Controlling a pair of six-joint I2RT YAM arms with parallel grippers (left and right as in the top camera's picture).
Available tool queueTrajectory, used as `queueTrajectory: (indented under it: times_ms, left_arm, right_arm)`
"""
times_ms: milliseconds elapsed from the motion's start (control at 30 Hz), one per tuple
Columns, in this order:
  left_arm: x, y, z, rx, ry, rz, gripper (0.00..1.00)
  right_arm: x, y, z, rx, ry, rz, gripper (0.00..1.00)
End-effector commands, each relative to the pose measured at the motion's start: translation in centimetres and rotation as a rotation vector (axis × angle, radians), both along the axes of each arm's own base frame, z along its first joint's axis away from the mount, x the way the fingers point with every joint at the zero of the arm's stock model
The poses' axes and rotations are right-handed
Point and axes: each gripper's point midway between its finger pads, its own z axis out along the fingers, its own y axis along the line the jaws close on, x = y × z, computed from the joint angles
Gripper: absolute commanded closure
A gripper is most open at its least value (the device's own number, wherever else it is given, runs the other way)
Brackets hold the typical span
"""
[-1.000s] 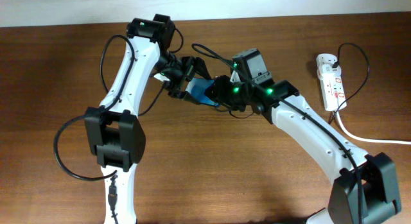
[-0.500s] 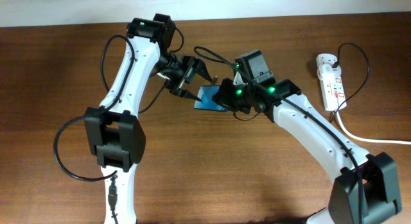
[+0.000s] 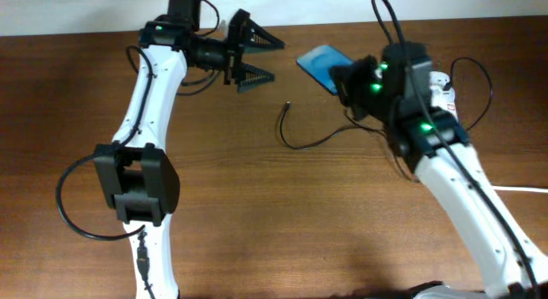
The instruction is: Plug charger to phone and switch on socket
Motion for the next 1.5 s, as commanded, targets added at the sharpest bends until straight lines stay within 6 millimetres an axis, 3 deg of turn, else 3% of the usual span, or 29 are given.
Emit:
queueTrajectory:
  times_ms: [0, 100, 200, 300, 400, 567, 667, 733, 900, 967, 1033, 1133, 1333, 1400, 1467]
  left_arm:
    - [-0.7, 0.2, 2.6, -0.049, -0.069, -0.02, 0.02]
    - [-0.6, 0.2, 2.6, -0.048, -0.065, -0.019, 0.03]
    - [-0.4, 0.3, 2.2, -0.021, -0.007, 0.005, 0.16]
    - [0.1, 0.5, 1.4, 0.03, 0.079, 0.052, 0.58]
    - [0.7, 0.7, 0.9, 0.063, 0.153, 0.099, 0.71]
    - [2.5, 0.1, 1.6, 0.059, 0.168, 0.153, 0.72]
    - [2.3, -0.5, 1.6, 0.065, 0.164, 0.147, 0.74]
    - [2.2, -0.9, 1.5, 0.07, 0.162, 0.144, 0.74]
    - [2.4, -0.8, 1.5, 0.07, 0.148, 0.148, 0.73]
    - [2.7, -0.6, 1.3, 0.083, 0.143, 0.163, 0.8]
    - [2.7, -0.6, 1.3, 0.084, 0.143, 0.165, 0.99]
    - [2.7, -0.6, 1.3, 0.084, 0.162, 0.169, 1.0]
    - [2.9, -0.5, 1.2, 0.086, 0.194, 0.183, 1.0]
    - [3.1, -0.1, 1.3, 0.085, 0.167, 0.186, 1.0]
    - [3.8, 1.4, 1.1, 0.094, 0.044, 0.191, 1.0]
  right_arm:
    - [2.1, 2.8, 1.2, 0.103, -0.062, -0.098, 0.96]
    - [3.4, 6.7, 1.0, 0.109, -0.149, -0.092, 0.96]
    - [3.1, 7.7, 1.0, 0.105, -0.157, -0.088, 0.96]
    - [3.1, 7.7, 1.0, 0.106, -0.156, -0.086, 0.96]
    - [3.4, 7.1, 1.1, 0.095, -0.167, -0.124, 0.96]
    - [3.3, 7.5, 1.2, 0.098, -0.175, -0.121, 0.96]
    - [3.7, 9.4, 0.8, 0.121, -0.196, -0.1, 0.96]
    - [3.5, 11.0, -0.9, 0.172, -0.132, -0.082, 0.96]
    - [3.4, 11.4, -0.4, 0.187, -0.148, -0.07, 0.96]
    - [3.3, 11.4, -0.7, 0.182, -0.14, -0.066, 0.96]
    - [3.3, 11.4, -0.7, 0.181, -0.138, -0.067, 0.96]
    - [3.3, 11.4, -0.7, 0.181, -0.139, -0.067, 0.95]
    - [3.7, 11.5, 0.6, 0.212, -0.185, -0.067, 0.43]
    - [4.2, 10.6, 0.5, 0.205, -0.185, -0.088, 0.24]
    - [5.0, 9.0, 0.5, 0.064, -0.254, -0.04, 0.02]
